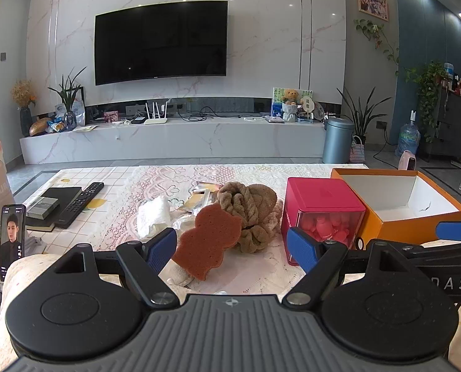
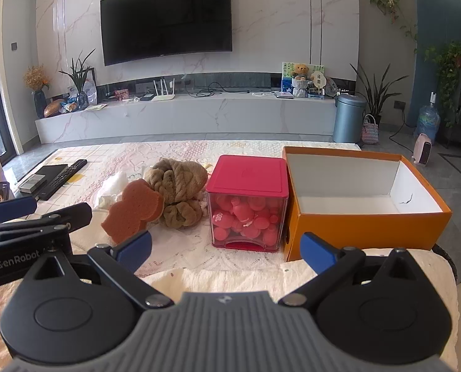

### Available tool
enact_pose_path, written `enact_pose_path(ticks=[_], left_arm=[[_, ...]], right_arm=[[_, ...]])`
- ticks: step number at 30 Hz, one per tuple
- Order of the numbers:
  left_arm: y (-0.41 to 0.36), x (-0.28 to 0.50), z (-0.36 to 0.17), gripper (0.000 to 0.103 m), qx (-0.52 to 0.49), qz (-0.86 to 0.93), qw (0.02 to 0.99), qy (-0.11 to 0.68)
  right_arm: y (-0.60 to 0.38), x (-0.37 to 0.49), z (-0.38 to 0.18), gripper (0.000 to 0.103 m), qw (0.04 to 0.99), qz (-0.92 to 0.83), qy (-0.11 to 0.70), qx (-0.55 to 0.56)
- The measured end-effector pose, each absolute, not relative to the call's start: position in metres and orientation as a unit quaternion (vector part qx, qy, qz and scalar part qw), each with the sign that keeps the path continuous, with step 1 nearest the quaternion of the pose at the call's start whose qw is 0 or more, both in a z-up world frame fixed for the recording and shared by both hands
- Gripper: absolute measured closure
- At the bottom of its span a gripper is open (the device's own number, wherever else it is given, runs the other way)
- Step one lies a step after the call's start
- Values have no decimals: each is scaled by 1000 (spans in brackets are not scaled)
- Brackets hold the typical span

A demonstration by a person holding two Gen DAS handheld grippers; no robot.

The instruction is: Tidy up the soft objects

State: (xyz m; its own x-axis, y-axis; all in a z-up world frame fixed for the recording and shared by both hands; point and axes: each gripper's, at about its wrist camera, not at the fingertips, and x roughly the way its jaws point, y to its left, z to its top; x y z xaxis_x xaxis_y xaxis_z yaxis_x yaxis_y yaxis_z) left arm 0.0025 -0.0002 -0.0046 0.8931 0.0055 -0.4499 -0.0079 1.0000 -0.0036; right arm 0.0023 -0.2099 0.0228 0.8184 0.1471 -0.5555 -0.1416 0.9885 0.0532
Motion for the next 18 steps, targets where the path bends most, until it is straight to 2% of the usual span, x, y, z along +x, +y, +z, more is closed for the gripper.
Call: enact_pose_path(ticks=[18], left_arm=[[2,3,-7,8,-8,8,971,237]], right_arm=[[-211,5,21,3,951,71,300,9]])
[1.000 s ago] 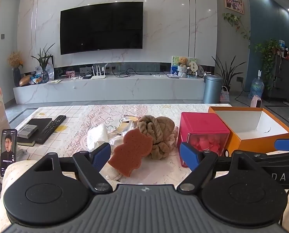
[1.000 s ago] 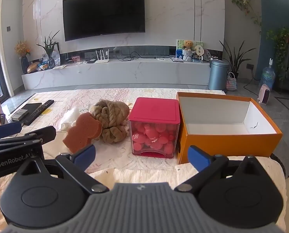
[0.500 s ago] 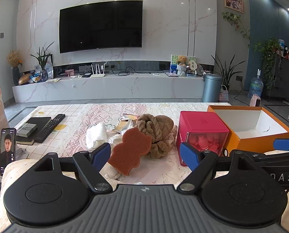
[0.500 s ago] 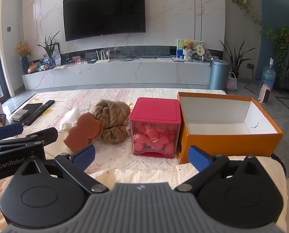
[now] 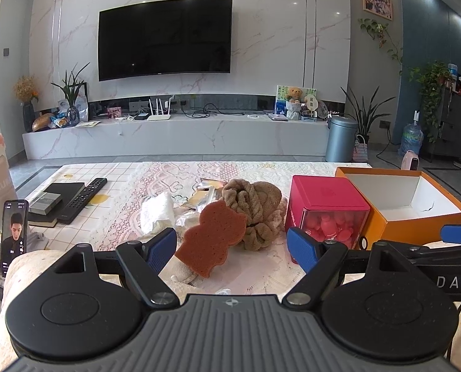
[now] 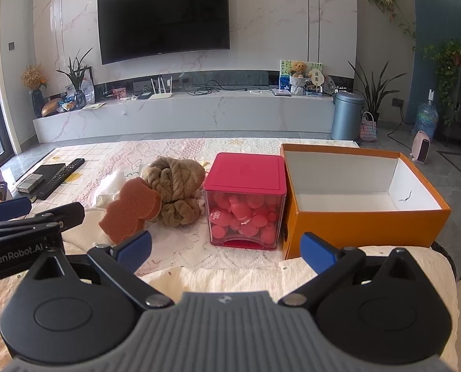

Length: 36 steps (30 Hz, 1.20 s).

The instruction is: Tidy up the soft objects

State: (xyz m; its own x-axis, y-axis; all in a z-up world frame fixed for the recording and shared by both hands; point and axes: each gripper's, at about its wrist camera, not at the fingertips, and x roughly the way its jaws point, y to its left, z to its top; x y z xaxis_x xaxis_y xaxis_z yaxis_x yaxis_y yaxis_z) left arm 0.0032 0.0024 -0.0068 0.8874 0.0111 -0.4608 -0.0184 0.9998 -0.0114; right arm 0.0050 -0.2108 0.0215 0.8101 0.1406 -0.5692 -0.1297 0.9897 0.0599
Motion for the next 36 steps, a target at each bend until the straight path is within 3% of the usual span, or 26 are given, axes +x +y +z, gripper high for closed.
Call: enact_pose_path(ticks=[36], left_arm=[[3,3,-8,8,-11,7,971,240]], right_arm=[[-211,3,19,3,950,68,306,11]])
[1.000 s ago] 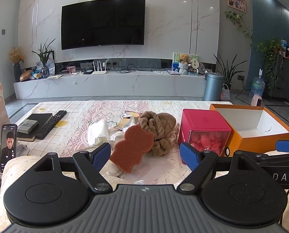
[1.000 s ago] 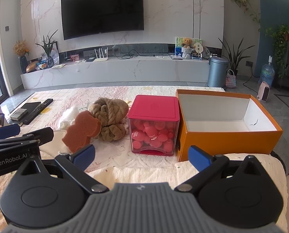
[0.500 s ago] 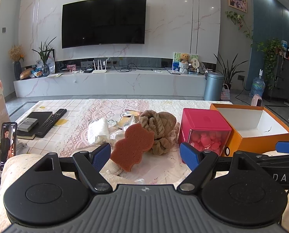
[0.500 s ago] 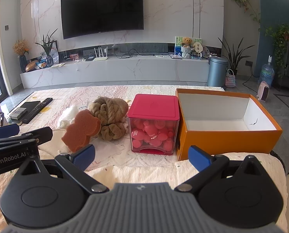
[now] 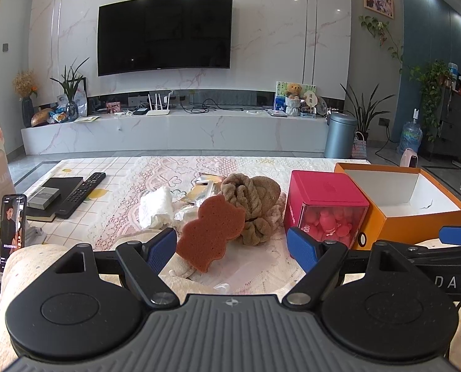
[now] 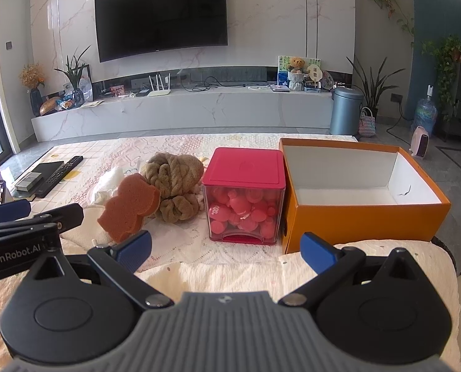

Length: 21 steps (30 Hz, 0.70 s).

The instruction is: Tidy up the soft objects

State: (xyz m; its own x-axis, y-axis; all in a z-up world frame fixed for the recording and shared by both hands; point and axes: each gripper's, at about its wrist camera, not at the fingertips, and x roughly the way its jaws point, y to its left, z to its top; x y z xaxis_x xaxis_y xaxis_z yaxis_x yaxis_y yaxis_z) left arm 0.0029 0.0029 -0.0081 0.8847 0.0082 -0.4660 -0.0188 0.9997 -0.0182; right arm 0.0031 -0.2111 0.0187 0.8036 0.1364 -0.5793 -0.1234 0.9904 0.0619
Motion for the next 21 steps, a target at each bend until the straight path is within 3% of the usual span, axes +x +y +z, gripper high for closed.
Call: enact_pose_path(ticks=[21], left_arm=[[-2,-4,-22,8,-18,-1,968,249]], right_arm=[[-211,6,15,3,945,67,318,12]])
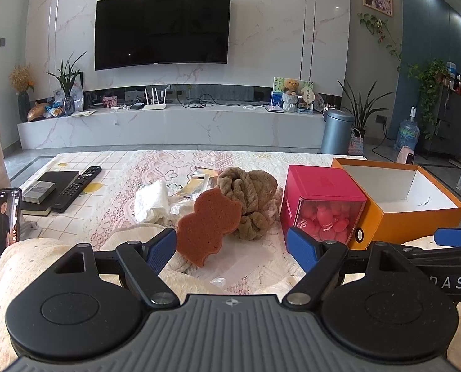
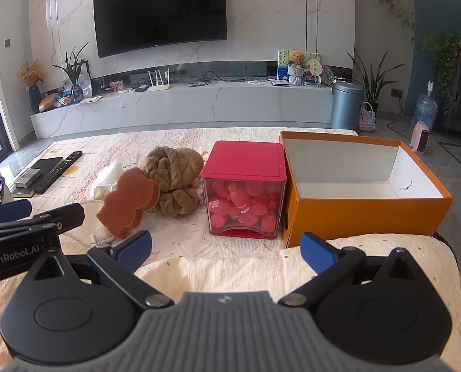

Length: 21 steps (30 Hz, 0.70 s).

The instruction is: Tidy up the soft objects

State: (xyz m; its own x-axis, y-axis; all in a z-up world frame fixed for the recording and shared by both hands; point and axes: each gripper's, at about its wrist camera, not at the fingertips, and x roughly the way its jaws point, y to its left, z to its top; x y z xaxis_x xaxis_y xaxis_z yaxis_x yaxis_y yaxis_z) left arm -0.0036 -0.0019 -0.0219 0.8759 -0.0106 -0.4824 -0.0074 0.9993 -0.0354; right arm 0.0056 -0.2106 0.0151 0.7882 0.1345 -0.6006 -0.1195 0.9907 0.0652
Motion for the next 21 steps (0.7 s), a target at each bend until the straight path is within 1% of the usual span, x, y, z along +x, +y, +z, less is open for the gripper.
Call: enact_pose_path(ticks=[5,7,9,10,12,14,16,18,20,21], left_arm=[[2,-2,-23,9,-19,0,967,256],[5,-1,-24,17,-20,-5,965,261],[8,-1,-28,21,-28,-13,962,273],[10,1,-29,25,-32,-16,960,279],[17,7,-32,33,-45,-21,952,302],[25,14,-36,38,-63,-35,943,325],[30,20,-39,46,-68,-43,937,341],[33,26,-42,47,-61,-46,934,349],[36,31,-42,48,-55,-46,934,350],[38,34,-42,48,-52,-47,935,349]], right_arm=[[-210,9,13,3,943,68,325,12],[-208,12,10,3,941,76,329,12],[-206,16,6,4,937,88,338,14],[-204,19,4,6,935,92,343,13],[-201,25,-2,11,931,101,352,10],[-198,31,-6,21,927,109,359,6],[-194,37,-11,27,924,110,366,0],[-191,46,-14,30,922,114,369,-6],[-187,55,-18,39,919,120,374,-12],[-184,62,-20,42,917,123,379,-15]])
